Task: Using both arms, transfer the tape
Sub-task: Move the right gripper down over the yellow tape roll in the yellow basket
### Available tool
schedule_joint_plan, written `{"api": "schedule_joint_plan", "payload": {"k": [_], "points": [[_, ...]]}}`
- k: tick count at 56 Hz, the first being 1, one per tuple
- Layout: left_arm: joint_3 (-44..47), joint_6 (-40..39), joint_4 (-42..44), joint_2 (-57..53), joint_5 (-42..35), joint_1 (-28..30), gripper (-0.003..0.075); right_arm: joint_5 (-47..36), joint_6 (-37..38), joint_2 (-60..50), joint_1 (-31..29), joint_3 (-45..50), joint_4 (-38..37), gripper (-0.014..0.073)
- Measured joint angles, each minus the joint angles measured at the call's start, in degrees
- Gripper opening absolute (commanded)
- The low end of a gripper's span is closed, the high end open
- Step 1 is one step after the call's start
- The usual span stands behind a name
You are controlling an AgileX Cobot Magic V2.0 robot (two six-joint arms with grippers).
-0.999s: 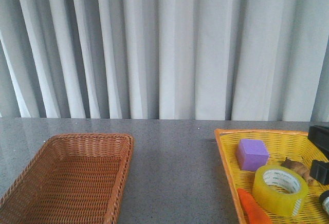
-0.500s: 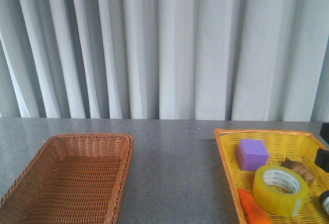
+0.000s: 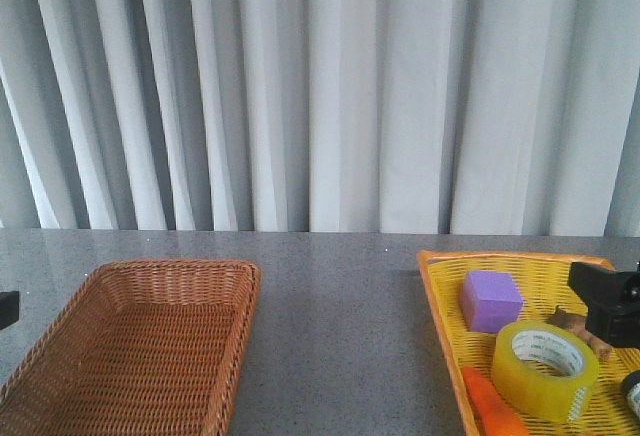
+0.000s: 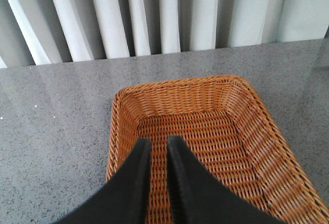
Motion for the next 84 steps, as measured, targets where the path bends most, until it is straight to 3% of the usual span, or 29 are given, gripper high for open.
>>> {"api": "schedule_joint_plan", "payload": {"k": [11,19,34,51,84], "points": [[0.0,-0.1,0.0,0.9,-0.1,0.0,0.044,-0.4,0.0,0.7,0.0,0.0,0.0,0.0591],[0.0,-0.1,-0.5,1.8,-0.2,0.0,0.0533,-0.4,1.9,2.2,0.0,0.0,0.0,0.059],[0.0,-0.1,-1.3,4.0,0.8,0.0,0.0536,-1.6,0.6,8.8,0.0,-0.3,0.0,0.0589],[0.0,-0.1,-3.8,5.0,1.4,0.0,0.0536,4.6,-2.5,15.2,0.0,-3.3,0.1,0.0589],[0.0,-0.1,-4.2,5.1,5.3,0.0,0.0536,4.7,-3.7,12.4,0.0,-6.8,0.2,0.0582]]}}
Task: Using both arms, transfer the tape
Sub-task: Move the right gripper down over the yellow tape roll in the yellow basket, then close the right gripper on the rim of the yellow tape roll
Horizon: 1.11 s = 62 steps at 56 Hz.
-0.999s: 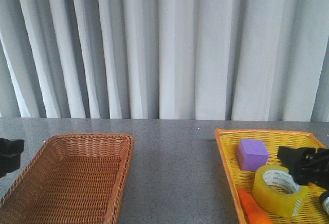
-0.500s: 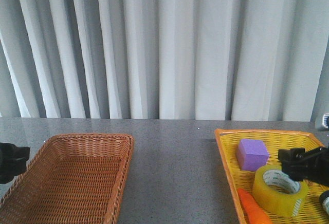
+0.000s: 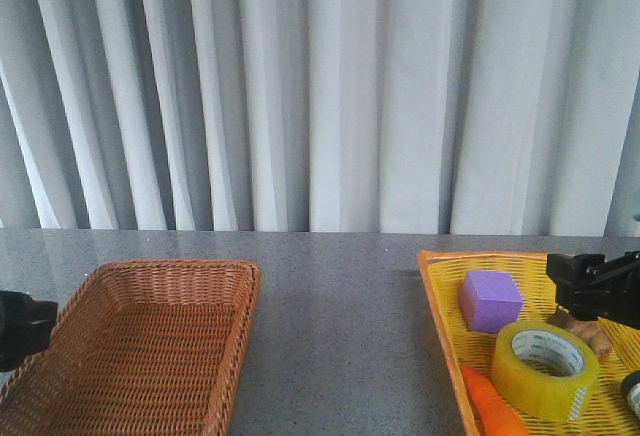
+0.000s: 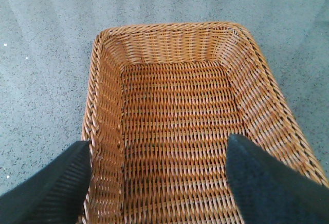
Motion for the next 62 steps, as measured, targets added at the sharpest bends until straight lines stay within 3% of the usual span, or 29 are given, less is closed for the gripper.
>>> {"api": "schedule_joint_plan", "payload": {"k": [19,62], "points": [[0.0,0.0,-2.0,0.0,0.8,0.0,0.0536,15.3,-0.9,1.2,0.0,0.0,0.7,0.0582],[0.0,0.0,-2.9,0.0,1.0,0.0,0.0536,12.8,-1.1,20.3,0.0,-0.4,0.9,0.0582]]}}
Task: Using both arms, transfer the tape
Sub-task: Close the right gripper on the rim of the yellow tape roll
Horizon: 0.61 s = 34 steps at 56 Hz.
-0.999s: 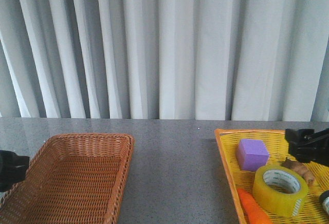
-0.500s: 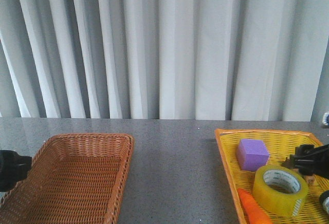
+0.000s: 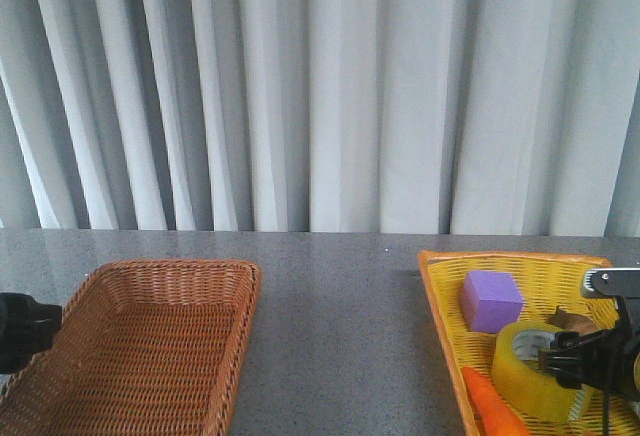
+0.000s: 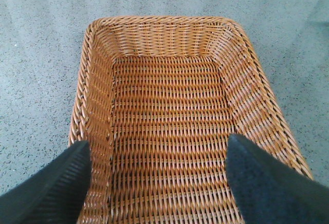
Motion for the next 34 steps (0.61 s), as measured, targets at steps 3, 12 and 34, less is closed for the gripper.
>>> {"api": "schedule_joint_plan", "payload": {"k": [3,12,34], "points": [[0.0,0.0,0.0,0.0,0.0,0.0,0.0536,0.0,0.2,0.6,0.0,-0.4,0.0,0.0582],[0.0,0.0,0.0,0.0,0.0,0.0,0.0536,0.0,0.8,1.7,0.0,-2.1,0.0,0.0582],[0.0,0.0,0.0,0.0,0.0,0.0,0.0536,0.2,2.8,5.3,0.0,-3.4,0.0,0.0572]]}}
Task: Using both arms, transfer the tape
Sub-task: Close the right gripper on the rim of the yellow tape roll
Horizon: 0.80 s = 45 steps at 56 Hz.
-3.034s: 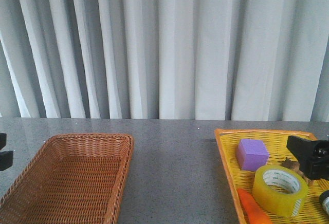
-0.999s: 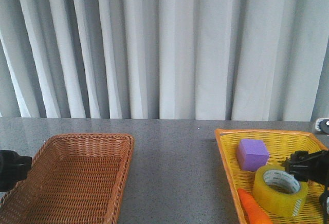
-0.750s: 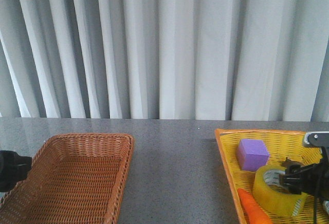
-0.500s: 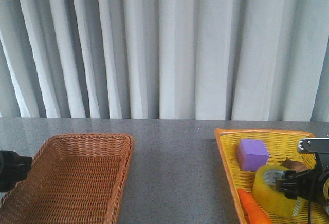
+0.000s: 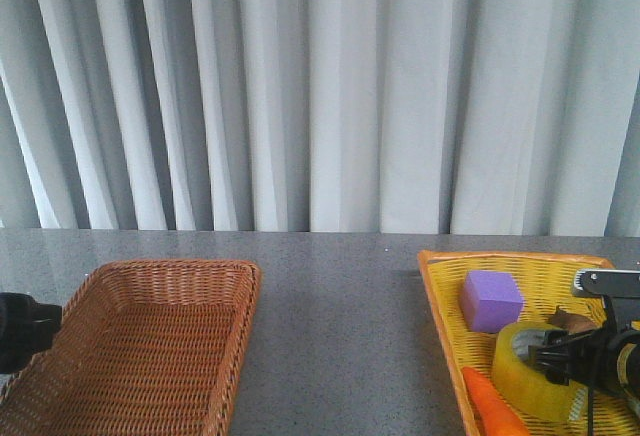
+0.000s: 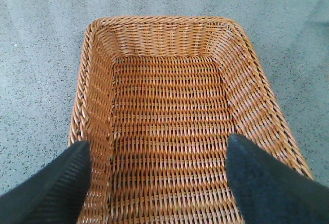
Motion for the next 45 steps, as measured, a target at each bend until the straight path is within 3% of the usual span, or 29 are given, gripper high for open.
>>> {"api": "schedule_joint_plan", "payload": {"k": [8,29,45], "points": [[0.0,0.0,0.0,0.0,0.0,0.0,0.0536,0.0,0.0,0.9,0.0,-0.7,0.0,0.0486],[0.0,0.0,0.0,0.0,0.0,0.0,0.0536,0.0,-0.1,1.1,0.0,-2.2,0.0,-0.0009],[0.0,0.0,0.0,0.0,0.0,0.0,0.0536,0.3,0.1,1.1,0.0,-2.3,0.0,-0.0008]]}}
